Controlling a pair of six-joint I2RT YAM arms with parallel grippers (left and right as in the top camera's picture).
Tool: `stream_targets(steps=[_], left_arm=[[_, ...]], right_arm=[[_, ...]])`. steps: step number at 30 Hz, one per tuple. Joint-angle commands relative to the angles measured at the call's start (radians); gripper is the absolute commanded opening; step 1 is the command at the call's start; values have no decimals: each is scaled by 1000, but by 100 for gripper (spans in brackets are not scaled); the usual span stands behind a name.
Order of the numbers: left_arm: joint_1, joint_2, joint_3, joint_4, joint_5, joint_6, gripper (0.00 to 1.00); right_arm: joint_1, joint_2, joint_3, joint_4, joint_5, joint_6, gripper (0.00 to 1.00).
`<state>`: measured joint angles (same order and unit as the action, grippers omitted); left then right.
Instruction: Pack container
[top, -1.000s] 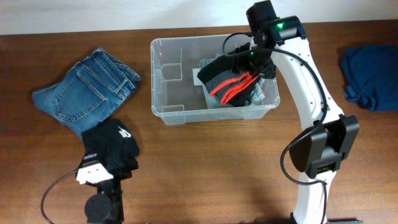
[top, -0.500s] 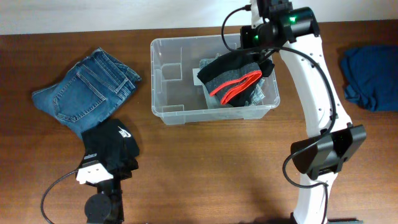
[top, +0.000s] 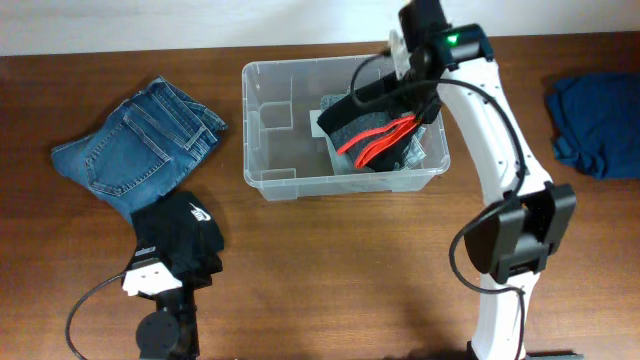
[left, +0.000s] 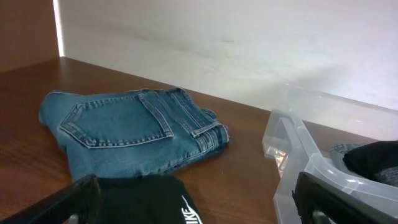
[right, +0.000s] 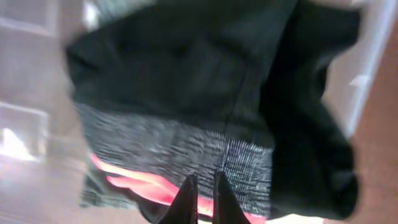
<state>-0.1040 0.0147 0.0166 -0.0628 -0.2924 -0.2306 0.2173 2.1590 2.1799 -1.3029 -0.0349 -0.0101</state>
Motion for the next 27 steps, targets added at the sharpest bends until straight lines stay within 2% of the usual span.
stream_targets(steps=[1,10,15,22,27], left_arm=[[5,-8,-6,2,0,13,99],[5,-8,-6,2,0,12,99],[5,-8,-6,2,0,12,99],[5,-8,-6,2,0,12,99],[5,-8,-6,2,0,12,99]], right_arm=[[-10,20,-82,-1,55,-52,4],[-9,21,-279,15,119,-64,4],[-8,24,-383,108,118,-64,4],[-7,5,-291,103,118,-64,4],[-7,-14,-72,49,118,-64,4]])
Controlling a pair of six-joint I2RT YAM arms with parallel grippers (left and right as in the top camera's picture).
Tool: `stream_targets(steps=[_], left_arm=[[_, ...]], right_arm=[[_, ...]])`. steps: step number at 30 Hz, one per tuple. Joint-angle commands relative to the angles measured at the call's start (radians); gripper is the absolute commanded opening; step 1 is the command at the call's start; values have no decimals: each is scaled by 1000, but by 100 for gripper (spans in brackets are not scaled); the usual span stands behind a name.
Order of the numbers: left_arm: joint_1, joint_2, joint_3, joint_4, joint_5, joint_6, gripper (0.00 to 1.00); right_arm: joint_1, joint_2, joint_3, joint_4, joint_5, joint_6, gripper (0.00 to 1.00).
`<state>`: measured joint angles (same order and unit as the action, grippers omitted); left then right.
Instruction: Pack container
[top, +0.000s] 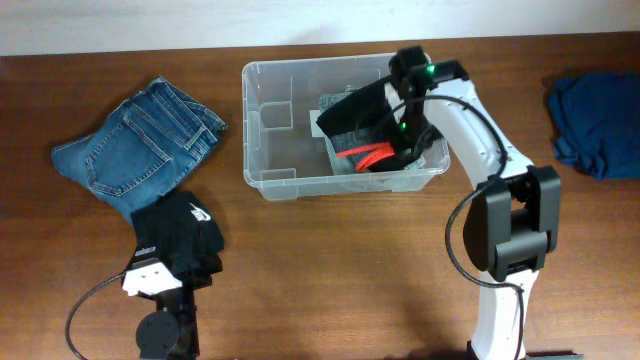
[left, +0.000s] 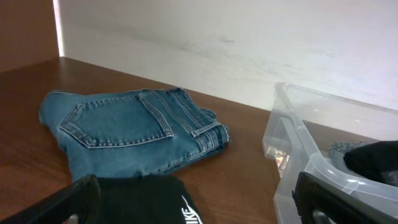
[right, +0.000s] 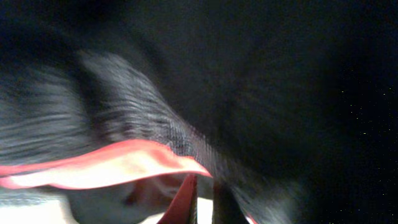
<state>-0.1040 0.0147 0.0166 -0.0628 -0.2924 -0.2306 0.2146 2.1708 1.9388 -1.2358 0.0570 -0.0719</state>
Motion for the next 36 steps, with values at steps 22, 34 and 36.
stream_targets(steps=[22,34,36], left_arm=[[5,-8,-6,2,0,13,99],[5,-8,-6,2,0,13,99],[5,-8,-6,2,0,12,99]], right_arm=[[-5,144,203,65,-105,-3,4],[-5,221,205,61,-106,-2,4],[-5,198,255,53,-106,-2,4]])
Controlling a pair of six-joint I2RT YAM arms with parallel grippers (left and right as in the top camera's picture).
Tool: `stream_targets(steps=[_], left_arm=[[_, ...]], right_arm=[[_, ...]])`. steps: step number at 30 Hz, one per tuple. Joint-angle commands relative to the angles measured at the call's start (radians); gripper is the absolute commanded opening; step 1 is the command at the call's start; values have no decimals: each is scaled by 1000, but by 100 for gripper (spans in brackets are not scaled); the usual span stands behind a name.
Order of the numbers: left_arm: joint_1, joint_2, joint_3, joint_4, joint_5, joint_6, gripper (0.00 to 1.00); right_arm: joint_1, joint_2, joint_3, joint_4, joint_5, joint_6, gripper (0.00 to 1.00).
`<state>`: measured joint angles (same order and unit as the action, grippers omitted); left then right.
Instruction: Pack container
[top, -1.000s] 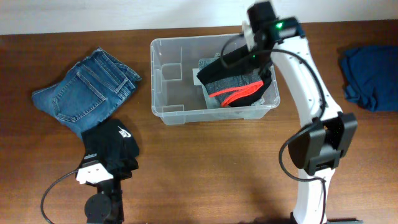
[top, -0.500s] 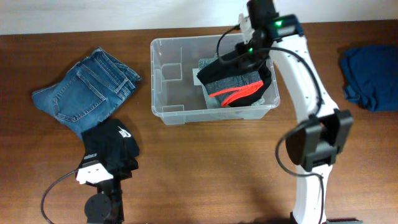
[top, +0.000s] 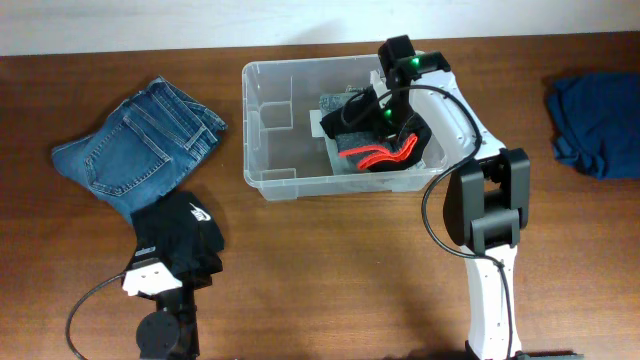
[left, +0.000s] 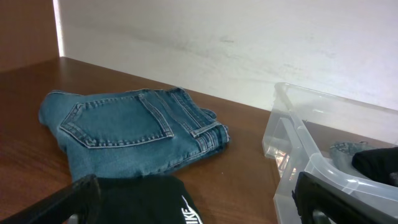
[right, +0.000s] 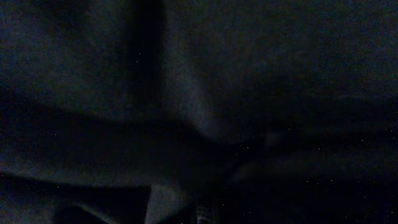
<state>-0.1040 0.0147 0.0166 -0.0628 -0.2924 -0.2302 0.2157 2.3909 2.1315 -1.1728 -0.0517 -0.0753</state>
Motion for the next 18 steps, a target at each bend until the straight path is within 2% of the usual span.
stream_targets(steps=[1,5,9,12,18], left_arm=[[5,-9,-6,2,0,12,99],[5,-9,-6,2,0,12,99],[5,-9,-6,2,0,12,99],[5,-8,-6,2,0,12,99],[5,-8,-6,2,0,12,99]], right_arm=[[-6,-33,98,-21,3,1,4],[-6,-66,254,-85,23,1,4],[-8,-76,362,-140,151,0,5],[-16,-75,365,-172,238,1,4],[-29,-72,266,-227,238,1,4]])
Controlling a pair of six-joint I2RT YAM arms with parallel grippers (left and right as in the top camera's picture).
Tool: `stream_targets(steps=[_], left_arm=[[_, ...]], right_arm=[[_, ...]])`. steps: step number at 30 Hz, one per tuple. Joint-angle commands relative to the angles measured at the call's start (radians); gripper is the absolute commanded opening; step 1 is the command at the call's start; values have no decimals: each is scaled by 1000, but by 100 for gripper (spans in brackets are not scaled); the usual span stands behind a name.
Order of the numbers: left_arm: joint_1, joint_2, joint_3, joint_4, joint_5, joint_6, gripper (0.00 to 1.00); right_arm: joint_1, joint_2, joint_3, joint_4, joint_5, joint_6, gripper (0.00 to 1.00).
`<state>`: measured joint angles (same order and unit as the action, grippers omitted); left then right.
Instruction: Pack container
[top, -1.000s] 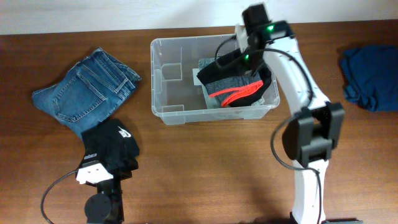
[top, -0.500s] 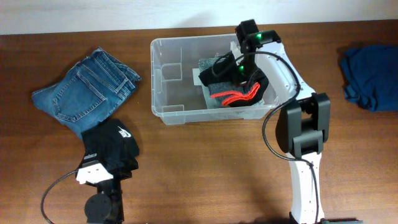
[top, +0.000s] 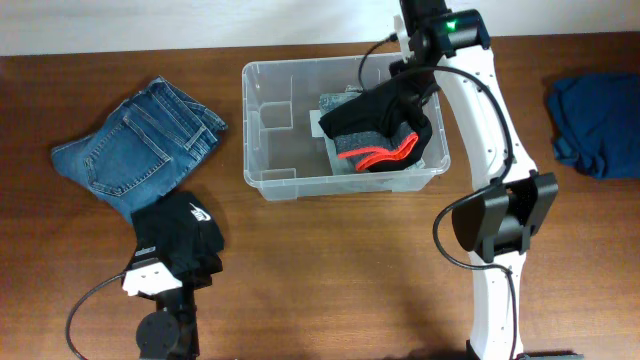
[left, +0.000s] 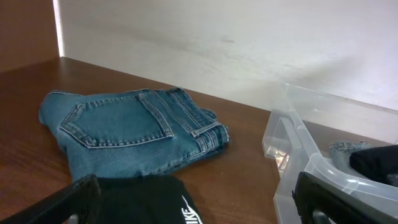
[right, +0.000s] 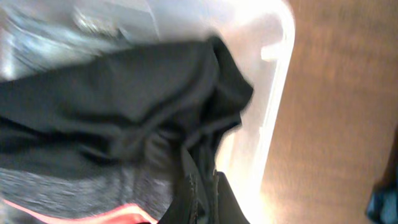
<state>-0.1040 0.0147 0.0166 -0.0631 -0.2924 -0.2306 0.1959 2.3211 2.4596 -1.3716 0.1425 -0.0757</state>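
A clear plastic container (top: 268, 182) stands at the back middle of the table. Black and grey shorts with red trim (top: 378, 128) lie draped over its right half, on a grey garment (top: 338, 102). My right gripper (top: 414, 82) is above the container's back right corner, shut on a black fold of the shorts (right: 124, 112); the fingers (right: 188, 190) pinch the fabric next to the container's wall (right: 273, 81). My left gripper (left: 193, 205) rests open at the front left, over a black Nike garment (left: 146, 199).
Folded blue jeans (top: 140, 145) lie at the left, just behind the black Nike garment (top: 182, 235). A dark blue garment (top: 595, 125) lies at the far right edge. The container's left half holds only a small divider.
My right gripper was low inside the container, pressed into the shorts. Now it is higher, at the back right corner, still shut on the fabric. The left arm has not moved.
My right gripper first held the shorts hanging over the container's right side. Then it was lower, with the shorts in the container, then deep in among the fabric. Now it is up at the back right corner with the shorts spread in the right half.
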Motion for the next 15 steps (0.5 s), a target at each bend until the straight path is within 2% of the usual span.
stream_targets(steps=[1,9,15], left_arm=[[5,-8,-6,2,0,12,99],[5,-9,-6,2,0,13,99],[5,-9,-6,2,0,12,99]], right_arm=[[-8,-3,-80,-38,39,2,4],[-6,-3,-278,-40,-68,4,4],[-6,-3,-431,87,-68,4,4]])
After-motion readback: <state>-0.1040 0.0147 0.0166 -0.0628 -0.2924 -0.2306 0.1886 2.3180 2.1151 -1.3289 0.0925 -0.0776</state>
